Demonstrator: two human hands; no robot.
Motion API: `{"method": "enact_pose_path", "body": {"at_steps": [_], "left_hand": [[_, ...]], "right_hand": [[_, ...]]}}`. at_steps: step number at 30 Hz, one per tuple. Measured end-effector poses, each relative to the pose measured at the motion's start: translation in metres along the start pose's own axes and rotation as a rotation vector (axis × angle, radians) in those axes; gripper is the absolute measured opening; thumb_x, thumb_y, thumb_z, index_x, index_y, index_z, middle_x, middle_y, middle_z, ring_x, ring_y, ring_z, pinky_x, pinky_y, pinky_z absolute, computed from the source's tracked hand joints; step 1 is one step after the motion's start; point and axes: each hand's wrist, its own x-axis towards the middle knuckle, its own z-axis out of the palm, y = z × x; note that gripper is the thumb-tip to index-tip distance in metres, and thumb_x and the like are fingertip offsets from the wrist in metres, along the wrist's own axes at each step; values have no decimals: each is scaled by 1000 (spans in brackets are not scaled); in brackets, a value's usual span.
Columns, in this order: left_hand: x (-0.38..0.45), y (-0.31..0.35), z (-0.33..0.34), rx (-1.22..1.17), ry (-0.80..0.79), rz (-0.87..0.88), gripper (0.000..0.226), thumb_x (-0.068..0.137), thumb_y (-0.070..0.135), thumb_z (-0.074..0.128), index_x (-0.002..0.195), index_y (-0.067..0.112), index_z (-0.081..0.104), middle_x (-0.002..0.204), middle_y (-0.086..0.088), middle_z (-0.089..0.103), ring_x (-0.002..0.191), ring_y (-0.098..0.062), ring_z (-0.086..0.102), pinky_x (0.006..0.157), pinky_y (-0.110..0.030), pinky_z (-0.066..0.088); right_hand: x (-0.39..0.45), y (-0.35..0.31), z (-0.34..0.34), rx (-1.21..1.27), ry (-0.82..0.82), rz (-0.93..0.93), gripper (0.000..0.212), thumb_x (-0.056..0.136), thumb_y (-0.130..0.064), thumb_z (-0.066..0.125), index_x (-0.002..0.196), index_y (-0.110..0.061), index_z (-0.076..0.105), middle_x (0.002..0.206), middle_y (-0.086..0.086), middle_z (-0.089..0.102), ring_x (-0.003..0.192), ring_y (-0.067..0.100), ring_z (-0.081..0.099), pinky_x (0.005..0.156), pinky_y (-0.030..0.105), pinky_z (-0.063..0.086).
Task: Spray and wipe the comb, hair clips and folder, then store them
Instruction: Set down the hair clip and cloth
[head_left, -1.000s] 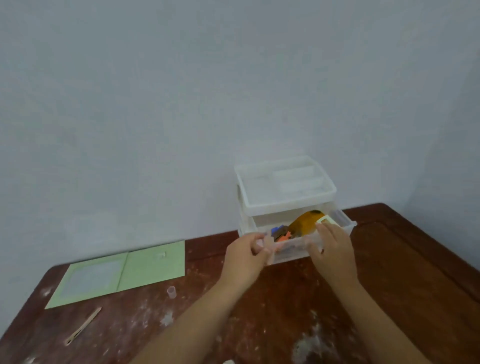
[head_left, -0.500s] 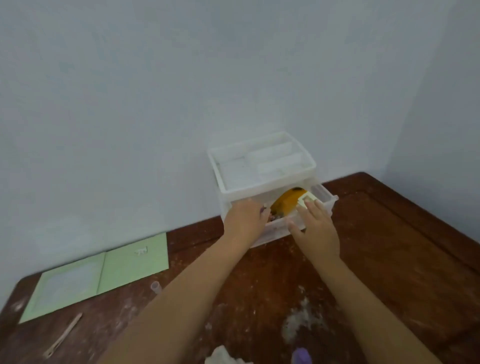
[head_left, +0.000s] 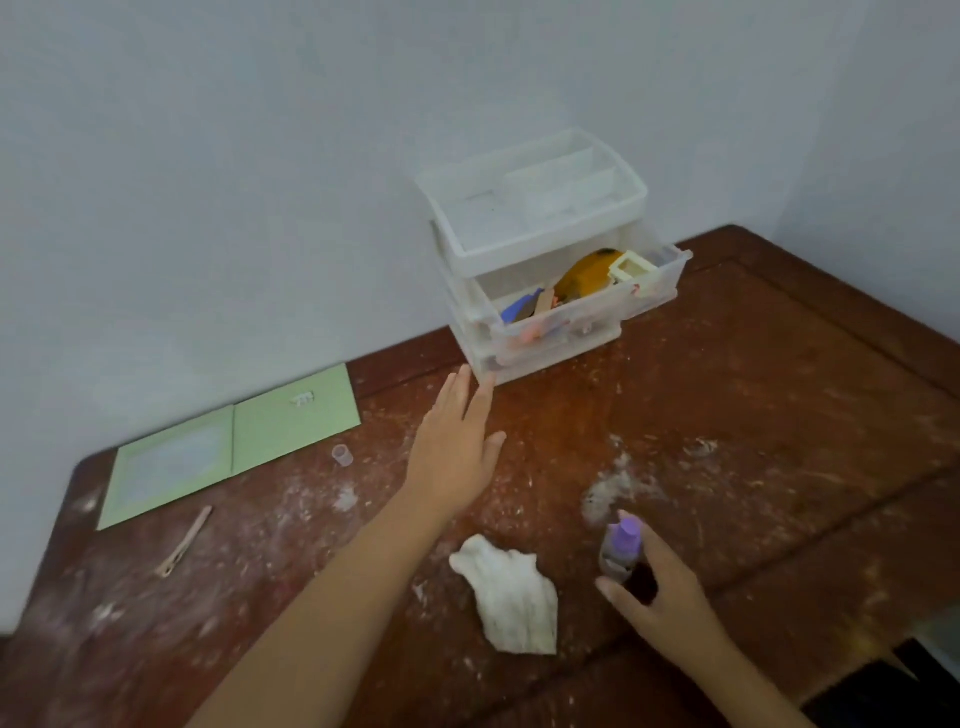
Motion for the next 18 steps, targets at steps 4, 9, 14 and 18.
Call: {"method": "enact_pose_path", "body": {"at_steps": [4, 9, 14, 18], "left_hand": [[-56, -34, 22, -46, -92, -165, 57, 96, 34, 32, 146, 20, 7, 156, -3, 7, 144, -19, 8, 116, -32, 15], [-126, -112, 28, -72, -83, -441, 52, 96, 34, 35, 143, 16, 21, 152, -4, 22, 141, -19, 18, 115, -31, 19], [-170, -202, 15, -59, 29, -673, 43, 93, 24, 44, 130, 3, 43, 135, -17, 45, 126, -32, 40, 104, -40, 35], [-178, -258, 5, 1, 48, -781, 42, 91, 19, 47, 124, -7, 44, 124, -25, 51, 113, -41, 45, 95, -46, 38]], "right_hand": [[4, -26, 23, -33, 278, -86, 32, 76, -14, 69, 105, -7, 59, 86, -8, 60, 86, 10, 59, 70, 1, 35], [15, -89, 84, -22, 128, -291, 28, 75, -28, 64, 100, -24, 52, 90, -19, 53, 84, -5, 51, 76, 4, 36], [28, -119, 171, -6, -72, -220, 34, 80, -10, 66, 105, -26, 48, 86, -24, 49, 76, -9, 52, 69, 9, 35], [31, -135, 215, 23, -140, -119, 69, 83, -13, 64, 129, -34, 17, 96, -16, 57, 83, 1, 58, 72, 10, 46]]}}
